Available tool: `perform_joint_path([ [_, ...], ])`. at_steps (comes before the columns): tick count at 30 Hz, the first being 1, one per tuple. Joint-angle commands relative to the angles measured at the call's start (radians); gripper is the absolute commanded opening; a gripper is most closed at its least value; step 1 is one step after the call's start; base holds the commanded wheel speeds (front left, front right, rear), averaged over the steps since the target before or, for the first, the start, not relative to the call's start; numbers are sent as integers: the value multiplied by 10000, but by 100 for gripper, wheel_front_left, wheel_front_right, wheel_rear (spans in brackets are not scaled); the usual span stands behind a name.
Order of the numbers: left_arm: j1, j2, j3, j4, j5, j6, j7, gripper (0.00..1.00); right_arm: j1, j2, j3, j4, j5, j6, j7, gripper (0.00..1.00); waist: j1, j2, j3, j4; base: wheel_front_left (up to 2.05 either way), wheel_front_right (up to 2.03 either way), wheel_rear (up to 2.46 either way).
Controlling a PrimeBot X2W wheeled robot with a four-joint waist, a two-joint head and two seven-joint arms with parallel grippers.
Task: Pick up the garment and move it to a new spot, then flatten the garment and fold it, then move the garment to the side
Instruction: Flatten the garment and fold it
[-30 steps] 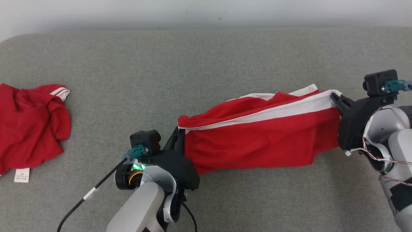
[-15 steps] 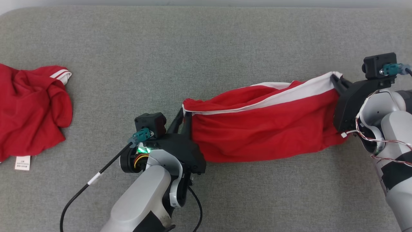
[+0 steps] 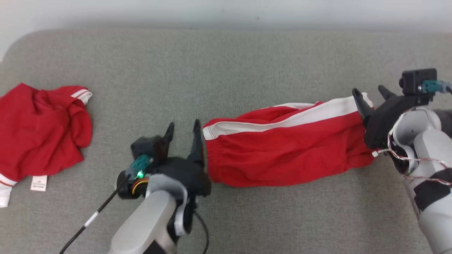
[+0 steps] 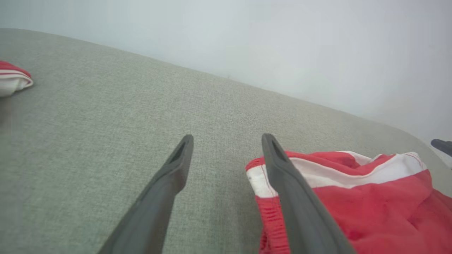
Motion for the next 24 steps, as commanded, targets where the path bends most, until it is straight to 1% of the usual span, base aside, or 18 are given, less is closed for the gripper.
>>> perform_joint_path([
  [1, 289, 156, 42, -81, 155, -55, -109, 100, 252, -34, -62, 82, 174, -23, -79, 100, 1, -1, -477, 29, 0, 0, 0],
  [4, 787, 515, 208, -520, 778, -98, -183, 100, 567, -74, -28, 73, 403, -23, -46, 100, 1, -1, -943, 52, 0, 0, 0],
  [7, 1709, 901, 580, -1528, 1782, -41, -176, 100, 1099, -93, 1, -90, 878, -23, 45, 100, 1, -1, -1487, 49, 0, 0, 0],
  [12, 3694, 1303, 1308, -3231, 3233, -336, -182, 100, 2081, -172, -148, -367, 1658, -23, 363, 100, 1, -1, -2186, 53, 0, 0, 0],
  [15, 4756, 1354, 1770, -3938, 3873, -491, -183, 100, 2464, -333, -433, -375, 1842, -23, 382, 100, 1, -1, -2425, 57, 0, 0, 0],
  [19, 5928, 1272, 2394, -4544, 4572, -603, -184, 100, 2870, -182, -787, -296, 2125, -23, 568, 100, 1, -1, -2560, 78, 0, 0, 0],
  [24, 6952, 1099, 2929, -4975, 5202, -1024, -185, 100, 3115, -264, -1189, -104, 2046, -23, 717, 100, 1, -1, -2604, 221, 0, 0, 0],
])
